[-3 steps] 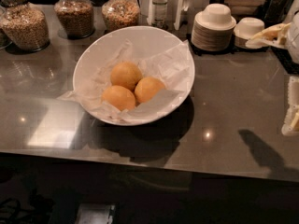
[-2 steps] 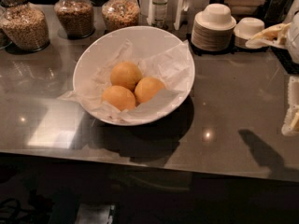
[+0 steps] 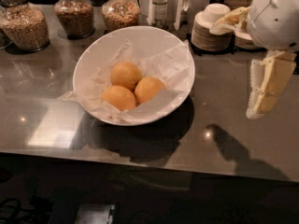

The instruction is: Pick orange from white bowl

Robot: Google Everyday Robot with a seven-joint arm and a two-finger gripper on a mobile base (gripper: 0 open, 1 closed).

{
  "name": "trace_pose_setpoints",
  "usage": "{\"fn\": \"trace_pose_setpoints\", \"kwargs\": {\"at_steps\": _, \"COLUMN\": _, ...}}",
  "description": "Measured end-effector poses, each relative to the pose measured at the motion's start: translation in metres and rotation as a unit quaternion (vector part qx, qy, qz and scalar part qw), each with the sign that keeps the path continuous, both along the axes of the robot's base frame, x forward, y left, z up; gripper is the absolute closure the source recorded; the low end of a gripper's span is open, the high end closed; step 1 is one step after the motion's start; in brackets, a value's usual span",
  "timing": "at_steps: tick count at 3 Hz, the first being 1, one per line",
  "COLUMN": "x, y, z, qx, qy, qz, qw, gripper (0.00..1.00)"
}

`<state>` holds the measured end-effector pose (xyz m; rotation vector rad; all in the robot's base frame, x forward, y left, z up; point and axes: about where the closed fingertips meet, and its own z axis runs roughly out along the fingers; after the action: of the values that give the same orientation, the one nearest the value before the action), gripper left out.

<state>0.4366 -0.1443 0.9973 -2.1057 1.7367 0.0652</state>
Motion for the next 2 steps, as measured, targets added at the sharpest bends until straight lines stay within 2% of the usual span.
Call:
{"fn": "trace_pose_setpoints", "kwargs": {"at_steps": 1, "x": 0.012, "y": 0.056, "z": 0.004, "qx": 0.020, "qy": 0.020, "qz": 0.051, "qw": 0.9983, "gripper": 0.00}}
{"fn": "trace_pose_setpoints", "kwargs": {"at_steps": 2, "x": 0.020, "y": 0.110, "z": 0.002, "qx": 0.033, "qy": 0.048, "qz": 0.090, "qw": 0.9943, "gripper": 0.00}}
